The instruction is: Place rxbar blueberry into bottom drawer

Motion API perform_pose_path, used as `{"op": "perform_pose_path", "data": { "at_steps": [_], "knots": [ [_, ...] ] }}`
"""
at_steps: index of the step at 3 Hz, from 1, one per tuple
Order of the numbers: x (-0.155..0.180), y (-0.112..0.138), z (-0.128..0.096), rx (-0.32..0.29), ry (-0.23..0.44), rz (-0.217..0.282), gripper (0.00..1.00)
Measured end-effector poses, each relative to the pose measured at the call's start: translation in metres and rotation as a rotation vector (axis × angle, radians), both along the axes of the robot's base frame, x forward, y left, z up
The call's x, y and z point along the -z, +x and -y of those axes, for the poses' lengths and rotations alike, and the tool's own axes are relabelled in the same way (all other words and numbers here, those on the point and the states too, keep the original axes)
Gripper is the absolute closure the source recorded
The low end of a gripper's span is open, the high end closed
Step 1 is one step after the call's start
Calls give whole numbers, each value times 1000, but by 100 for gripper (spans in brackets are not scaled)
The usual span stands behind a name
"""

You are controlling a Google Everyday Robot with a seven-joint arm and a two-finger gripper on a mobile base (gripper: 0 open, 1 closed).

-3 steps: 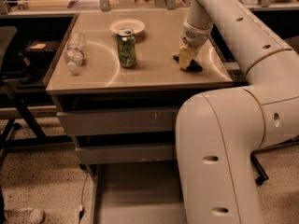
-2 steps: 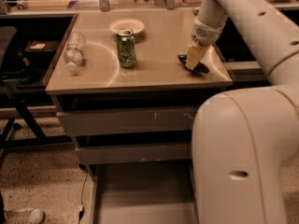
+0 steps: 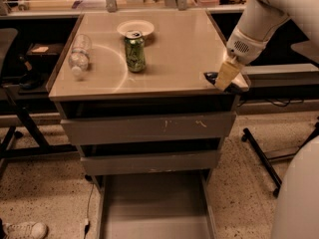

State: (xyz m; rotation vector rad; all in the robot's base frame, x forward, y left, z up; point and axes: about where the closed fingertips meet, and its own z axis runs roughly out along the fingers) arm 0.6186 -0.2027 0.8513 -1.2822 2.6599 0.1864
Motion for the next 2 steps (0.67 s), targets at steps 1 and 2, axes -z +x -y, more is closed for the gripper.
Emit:
{"op": "perform_pose_path", "data": {
  "at_steps": [1, 2],
  "knots": [
    [-1, 1, 0, 0, 1, 3, 100],
    [11, -15, -1, 23, -11, -10, 100]
  ]
}}
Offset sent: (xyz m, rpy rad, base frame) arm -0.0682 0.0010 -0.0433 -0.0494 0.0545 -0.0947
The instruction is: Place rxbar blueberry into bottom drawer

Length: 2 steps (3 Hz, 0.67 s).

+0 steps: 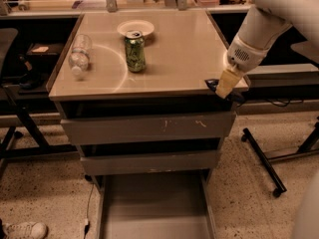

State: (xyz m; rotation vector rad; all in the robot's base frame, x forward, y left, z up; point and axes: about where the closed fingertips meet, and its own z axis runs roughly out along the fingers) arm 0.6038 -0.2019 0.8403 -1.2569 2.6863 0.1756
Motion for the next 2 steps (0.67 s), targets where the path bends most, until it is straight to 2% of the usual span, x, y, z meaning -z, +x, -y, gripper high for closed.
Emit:
{"op": "perform_pose_path", "data": {
  "at_steps": [1, 2],
  "knots": [
    [26, -35, -3, 60, -4, -23, 100],
    [73, -80, -13, 80, 24, -118, 100]
  ]
}}
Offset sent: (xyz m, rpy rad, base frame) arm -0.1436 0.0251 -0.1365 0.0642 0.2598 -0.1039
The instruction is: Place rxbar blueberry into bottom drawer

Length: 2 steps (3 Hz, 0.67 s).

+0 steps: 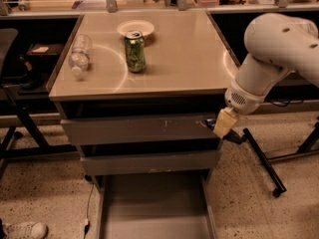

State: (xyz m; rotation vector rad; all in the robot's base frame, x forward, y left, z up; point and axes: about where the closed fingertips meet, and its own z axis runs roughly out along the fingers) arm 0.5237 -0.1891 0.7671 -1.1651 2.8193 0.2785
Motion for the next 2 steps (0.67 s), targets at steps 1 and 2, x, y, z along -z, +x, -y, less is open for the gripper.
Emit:
{"op": "perform_pose_path", "data": {
  "at_steps": [1, 2],
  "knots": [
    [17, -14, 0, -7, -9, -43, 100],
    [20, -17, -1, -9, -3, -54, 100]
  ]
}}
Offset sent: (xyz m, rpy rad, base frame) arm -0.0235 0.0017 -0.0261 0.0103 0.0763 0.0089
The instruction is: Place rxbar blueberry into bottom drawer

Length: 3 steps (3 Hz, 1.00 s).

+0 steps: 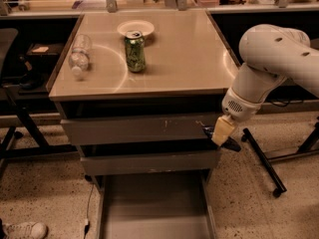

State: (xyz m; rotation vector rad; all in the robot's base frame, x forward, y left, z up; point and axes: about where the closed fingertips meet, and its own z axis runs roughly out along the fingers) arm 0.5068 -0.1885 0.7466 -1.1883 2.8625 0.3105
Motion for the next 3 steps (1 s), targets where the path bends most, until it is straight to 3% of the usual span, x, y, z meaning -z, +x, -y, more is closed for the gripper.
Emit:
{"op": "perform_pose_path", "data": {
  "at_steps": [1, 2, 3],
  "knots": [
    [38, -25, -14, 4, 50, -76, 100],
    [109, -70, -43, 6, 169, -220, 100],
    [109, -70, -43, 6, 169, -220, 100]
  ]
}}
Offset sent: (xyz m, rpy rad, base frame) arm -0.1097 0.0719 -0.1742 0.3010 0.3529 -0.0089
